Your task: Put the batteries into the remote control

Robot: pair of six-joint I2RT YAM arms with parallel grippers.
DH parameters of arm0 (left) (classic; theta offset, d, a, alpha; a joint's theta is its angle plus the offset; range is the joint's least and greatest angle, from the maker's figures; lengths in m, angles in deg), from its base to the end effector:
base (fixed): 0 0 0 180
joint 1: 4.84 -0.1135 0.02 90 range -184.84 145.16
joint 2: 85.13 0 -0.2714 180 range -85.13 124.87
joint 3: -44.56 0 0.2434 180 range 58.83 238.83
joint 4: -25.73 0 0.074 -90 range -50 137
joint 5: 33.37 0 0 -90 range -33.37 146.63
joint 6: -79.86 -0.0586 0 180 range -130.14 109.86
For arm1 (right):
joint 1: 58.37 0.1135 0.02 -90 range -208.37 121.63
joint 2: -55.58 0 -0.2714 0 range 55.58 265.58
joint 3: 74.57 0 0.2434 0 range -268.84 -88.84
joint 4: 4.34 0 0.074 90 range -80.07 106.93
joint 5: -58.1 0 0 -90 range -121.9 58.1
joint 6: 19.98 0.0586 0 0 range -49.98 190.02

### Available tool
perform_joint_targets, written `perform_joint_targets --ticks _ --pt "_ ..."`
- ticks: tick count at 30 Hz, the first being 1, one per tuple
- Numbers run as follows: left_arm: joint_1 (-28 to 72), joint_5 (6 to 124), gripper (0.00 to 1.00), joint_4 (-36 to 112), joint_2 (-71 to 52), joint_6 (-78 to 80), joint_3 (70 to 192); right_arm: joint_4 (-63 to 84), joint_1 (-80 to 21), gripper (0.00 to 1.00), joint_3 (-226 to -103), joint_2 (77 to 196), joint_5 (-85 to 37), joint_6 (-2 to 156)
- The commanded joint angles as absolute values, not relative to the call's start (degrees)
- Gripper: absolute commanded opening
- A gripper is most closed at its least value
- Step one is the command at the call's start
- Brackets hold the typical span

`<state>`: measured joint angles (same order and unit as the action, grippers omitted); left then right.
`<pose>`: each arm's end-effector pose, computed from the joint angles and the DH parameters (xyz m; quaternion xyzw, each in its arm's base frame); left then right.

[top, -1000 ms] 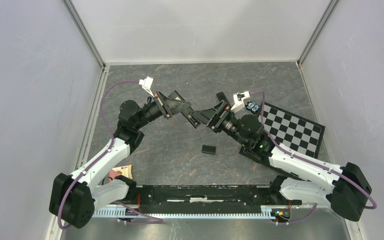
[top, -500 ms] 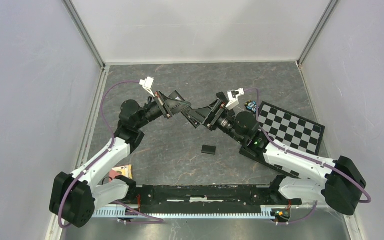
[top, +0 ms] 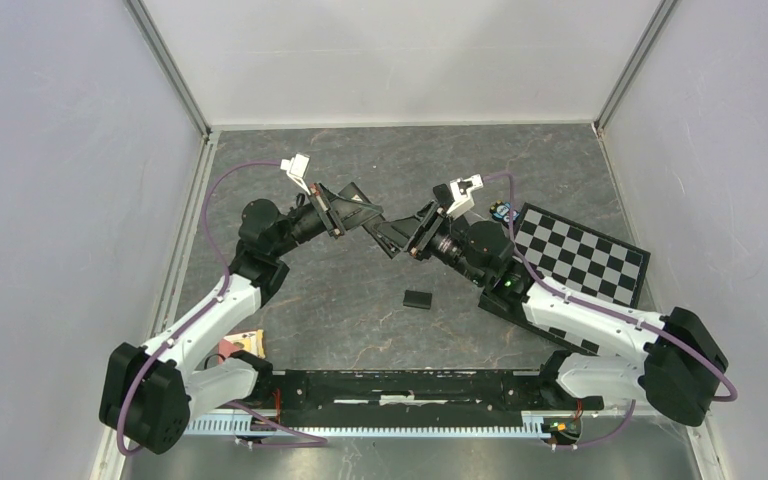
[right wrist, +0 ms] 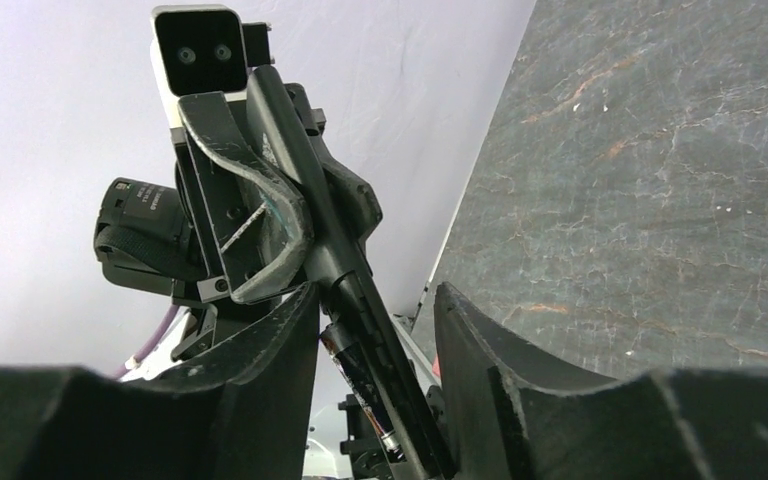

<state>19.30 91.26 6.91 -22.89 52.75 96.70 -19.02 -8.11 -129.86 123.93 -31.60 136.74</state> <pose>0.2182 -0.1343 0.3295 0.0068 0.6615 -0.6394 0.3919 0.1849 0.2228 0.3145 0.0979 0.6901 0.6123 0.3732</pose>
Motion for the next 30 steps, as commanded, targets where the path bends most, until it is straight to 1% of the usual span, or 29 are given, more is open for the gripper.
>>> perform_joint_targets --ticks 1,8,11,14,15,18,24,25,26,28,30 --pt "19.5 91.9 0.02 5.9 -22.5 51.8 98.2 -22.2 -7.7 0.48 -132.7 124.1 -29.4 135.6" --pt "19.5 91.8 0.02 5.8 -22.8 52.7 98.4 -22.6 -7.7 0.41 -131.6 123.6 -29.0 135.6" --pt "19.5 91.7 0.02 5.8 -23.2 54.5 98.6 -23.3 -7.7 0.36 -130.9 123.5 -28.8 135.3" --pt "19.5 91.5 0.02 5.7 -23.1 58.4 98.8 -26.4 -7.7 0.27 -129.5 123.5 -27.5 133.9" --pt "19.5 91.5 0.02 5.9 -23.0 60.0 98.9 -27.6 -7.7 0.25 -128.7 123.6 -27.0 133.3" --pt "19.3 92.3 0.02 3.7 -22.0 64.2 98.0 -29.1 -7.8 0.25 -126.9 123.5 -26.5 130.4" --pt "18.9 93.1 0.02 -1.3 -21.0 70.4 96.9 -27.3 -7.8 0.24 -126.2 124.0 -25.8 125.3" --pt "18.8 93.1 0.02 -1.6 -21.0 70.3 96.9 -26.9 -7.8 0.26 -126.2 124.0 -26.0 124.9" --pt "18.8 93.1 0.02 -1.4 -21.1 69.9 97.1 -26.5 -7.8 0.31 -126.3 123.9 -26.1 124.5" --pt "18.7 93.1 0.02 0.0 -21.3 67.9 97.2 -25.4 -8.1 0.48 -126.9 123.3 -26.5 124.0" --pt "18.4 93.3 0.02 1.2 -21.7 64.8 97.0 -24.3 -8.4 0.71 -127.5 122.0 -27.2 122.7"
